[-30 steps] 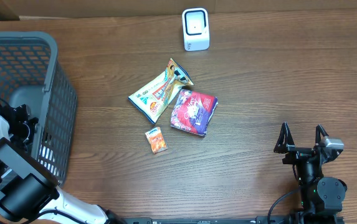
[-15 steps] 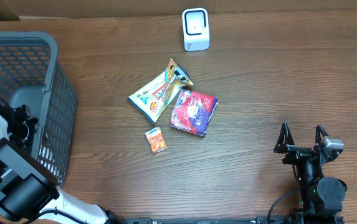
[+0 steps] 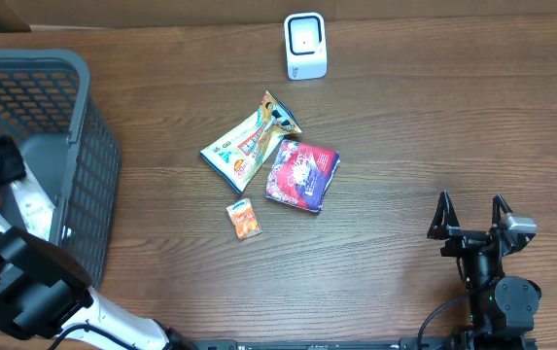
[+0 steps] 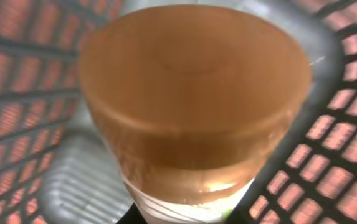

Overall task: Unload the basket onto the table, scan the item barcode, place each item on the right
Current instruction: 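Close the left gripper on the white Pantene tube's gold cap end, then lift the tube out of the basket and drop it right of packs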

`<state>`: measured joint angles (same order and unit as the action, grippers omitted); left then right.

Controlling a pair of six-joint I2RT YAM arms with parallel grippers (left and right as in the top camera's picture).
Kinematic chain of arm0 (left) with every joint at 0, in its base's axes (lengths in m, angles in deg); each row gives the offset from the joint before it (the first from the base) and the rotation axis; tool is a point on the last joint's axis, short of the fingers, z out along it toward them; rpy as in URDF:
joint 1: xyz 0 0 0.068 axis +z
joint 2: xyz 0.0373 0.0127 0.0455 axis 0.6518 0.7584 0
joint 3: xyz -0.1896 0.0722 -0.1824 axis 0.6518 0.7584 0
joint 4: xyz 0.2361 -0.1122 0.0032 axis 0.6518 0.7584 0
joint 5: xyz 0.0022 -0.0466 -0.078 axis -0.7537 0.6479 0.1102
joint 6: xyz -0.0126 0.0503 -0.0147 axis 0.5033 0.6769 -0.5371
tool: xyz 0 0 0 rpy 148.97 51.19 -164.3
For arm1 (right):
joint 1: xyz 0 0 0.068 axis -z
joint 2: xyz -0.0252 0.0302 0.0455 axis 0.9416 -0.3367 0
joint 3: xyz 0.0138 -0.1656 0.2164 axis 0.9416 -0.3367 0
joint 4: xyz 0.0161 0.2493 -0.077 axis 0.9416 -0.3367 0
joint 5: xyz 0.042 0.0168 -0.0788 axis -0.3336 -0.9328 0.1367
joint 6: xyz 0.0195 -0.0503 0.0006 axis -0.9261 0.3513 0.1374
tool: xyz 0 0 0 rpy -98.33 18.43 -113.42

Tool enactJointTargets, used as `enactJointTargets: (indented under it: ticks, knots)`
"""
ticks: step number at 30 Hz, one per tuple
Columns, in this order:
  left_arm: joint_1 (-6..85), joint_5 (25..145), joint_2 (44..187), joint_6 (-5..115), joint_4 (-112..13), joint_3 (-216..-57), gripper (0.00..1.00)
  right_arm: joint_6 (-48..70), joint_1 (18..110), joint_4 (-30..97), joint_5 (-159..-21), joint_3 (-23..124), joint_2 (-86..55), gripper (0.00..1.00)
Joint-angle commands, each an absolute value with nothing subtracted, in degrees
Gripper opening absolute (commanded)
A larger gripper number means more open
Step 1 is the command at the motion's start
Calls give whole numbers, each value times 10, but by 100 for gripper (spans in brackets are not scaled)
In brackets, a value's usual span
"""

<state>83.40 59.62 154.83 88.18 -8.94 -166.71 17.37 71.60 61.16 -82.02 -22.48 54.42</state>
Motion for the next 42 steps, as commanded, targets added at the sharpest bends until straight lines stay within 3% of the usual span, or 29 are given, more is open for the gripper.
enactJointTargets:
  ticks: [1,15,22,31,42]
  knots:
    - [830,644,1543,865,-60,-1747,4,176,713,615,-821,-231,549,100]
    - [796,813,1541,865,96,-2073,4,175,713,615,-821,-231,549,100]
    - [741,899,1521,848,90,-2214,4,176,713,615,-821,-231,549,100]
    - [564,892,1506,838,103,-2268,4,176,713,615,-821,-231,549,100]
    - [315,809,1603,838,134,-2137,4,176,713,615,-821,-231,549,100]
